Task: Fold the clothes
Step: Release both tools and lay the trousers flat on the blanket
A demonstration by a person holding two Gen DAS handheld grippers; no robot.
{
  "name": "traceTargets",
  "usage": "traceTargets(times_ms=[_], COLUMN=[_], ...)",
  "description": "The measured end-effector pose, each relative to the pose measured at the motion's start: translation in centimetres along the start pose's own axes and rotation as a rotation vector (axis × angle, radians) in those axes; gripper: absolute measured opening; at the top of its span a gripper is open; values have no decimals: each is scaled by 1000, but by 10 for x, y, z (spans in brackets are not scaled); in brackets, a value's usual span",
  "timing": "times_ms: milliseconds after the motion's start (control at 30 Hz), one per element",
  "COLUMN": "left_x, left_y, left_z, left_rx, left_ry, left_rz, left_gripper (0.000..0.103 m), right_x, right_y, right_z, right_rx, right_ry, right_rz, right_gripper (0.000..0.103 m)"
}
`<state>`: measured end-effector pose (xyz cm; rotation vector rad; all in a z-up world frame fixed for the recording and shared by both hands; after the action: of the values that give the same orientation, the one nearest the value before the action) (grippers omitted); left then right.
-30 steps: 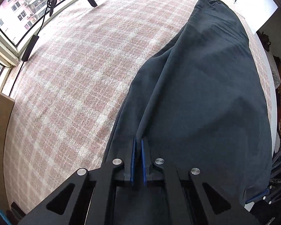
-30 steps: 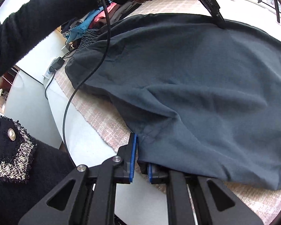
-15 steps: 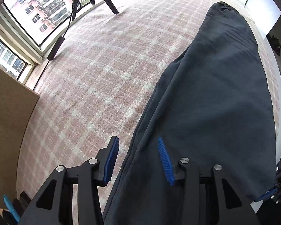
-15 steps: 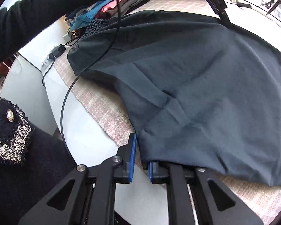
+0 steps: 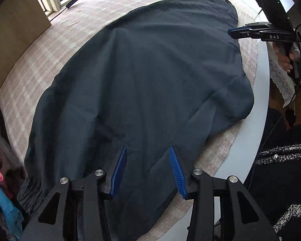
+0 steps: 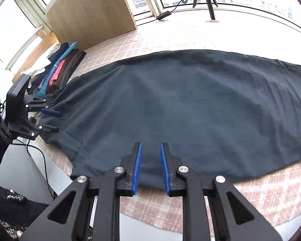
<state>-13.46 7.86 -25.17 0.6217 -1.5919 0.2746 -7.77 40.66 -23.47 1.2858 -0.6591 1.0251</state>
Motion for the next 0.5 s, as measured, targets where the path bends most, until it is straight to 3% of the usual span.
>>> traceTargets(times_ms=[100, 133, 200, 333, 400, 500], left_x=[5, 13, 37, 48, 41, 56], left_y=[-51, -65, -77, -67, -56, -34], left_z=[43, 53, 55, 30, 23, 16], left_rx=[204, 271, 344, 297, 286, 273], left_ry=[87, 91, 93, 111, 97, 64], left_rz=[20, -1, -90, -179, -175, -236], left_gripper=[43, 38, 37, 47, 47, 47], right_x=[-29, -30, -26, -20, -21, -25], right_y=[-1, -1, 5, 17, 20, 22], right_z=[8, 10, 14, 53, 78, 103], right_rx=[187, 229, 240, 303, 352, 382], right_ry=[-116, -143, -155, -96, -56, 6], right_rz=[64, 60, 70, 65, 72, 114], right_gripper=[19, 19, 19, 19, 28, 29])
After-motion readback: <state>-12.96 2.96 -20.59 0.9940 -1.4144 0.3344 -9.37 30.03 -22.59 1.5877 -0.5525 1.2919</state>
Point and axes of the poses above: each gripper's, at about its wrist camera, not at the fingertips, and x roughly against the way its jaws point, z to its left, y to its top, the point moved 4 cm from there along -x, roughly the way its jaws point, and after that the axes turned 6 degrees about -y, right-handed, at the moved point
